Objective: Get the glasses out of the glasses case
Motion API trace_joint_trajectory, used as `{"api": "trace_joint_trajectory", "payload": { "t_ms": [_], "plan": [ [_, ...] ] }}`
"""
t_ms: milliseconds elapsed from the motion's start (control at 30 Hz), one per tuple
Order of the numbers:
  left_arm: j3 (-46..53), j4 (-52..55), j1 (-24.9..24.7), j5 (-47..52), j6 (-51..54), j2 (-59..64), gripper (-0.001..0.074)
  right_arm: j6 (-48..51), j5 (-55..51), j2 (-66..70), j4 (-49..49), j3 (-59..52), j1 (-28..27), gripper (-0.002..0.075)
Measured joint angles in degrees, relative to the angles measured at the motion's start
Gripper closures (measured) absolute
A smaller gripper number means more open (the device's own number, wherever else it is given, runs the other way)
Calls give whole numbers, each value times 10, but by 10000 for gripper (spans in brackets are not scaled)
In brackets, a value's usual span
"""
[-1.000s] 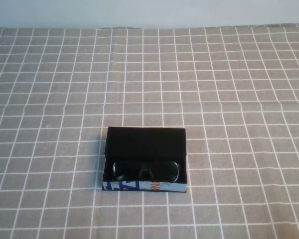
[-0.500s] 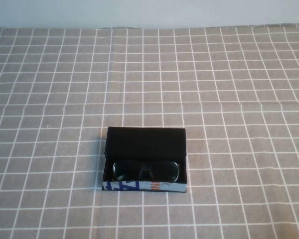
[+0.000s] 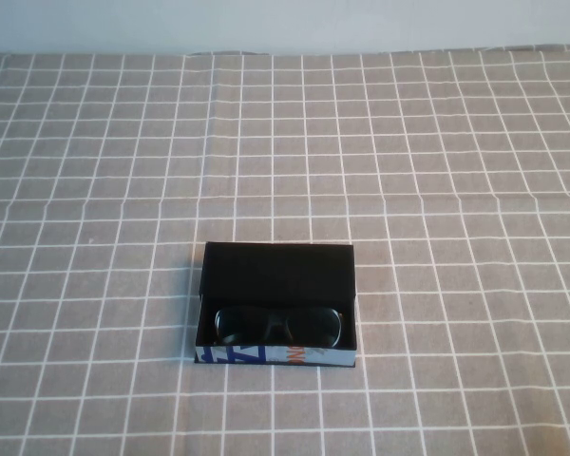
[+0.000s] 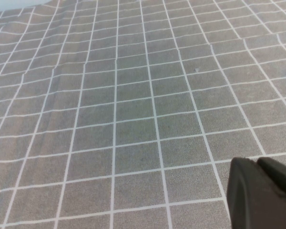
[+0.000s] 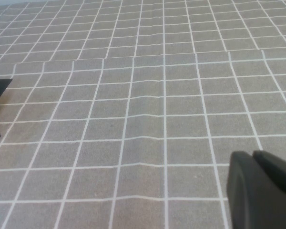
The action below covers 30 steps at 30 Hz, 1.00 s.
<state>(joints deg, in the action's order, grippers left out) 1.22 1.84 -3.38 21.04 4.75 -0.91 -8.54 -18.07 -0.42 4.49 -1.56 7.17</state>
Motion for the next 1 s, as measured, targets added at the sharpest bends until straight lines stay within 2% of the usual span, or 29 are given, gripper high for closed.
{"api": "trace_joint_trajectory", "payload": {
  "t_ms": [467,567,733,1000],
  "plan": [
    [0,0,0,0,0,0,740,0,16,0,-23,0,0,743],
    [0,0,0,0,0,0,739,0,52,0,-77,0,0,743],
    [0,0,0,0,0,0,739,0,140,0,-226,0,0,743],
    [0,0,0,0,0,0,739,0,212,0,-346,0,0,743]
  ]
}}
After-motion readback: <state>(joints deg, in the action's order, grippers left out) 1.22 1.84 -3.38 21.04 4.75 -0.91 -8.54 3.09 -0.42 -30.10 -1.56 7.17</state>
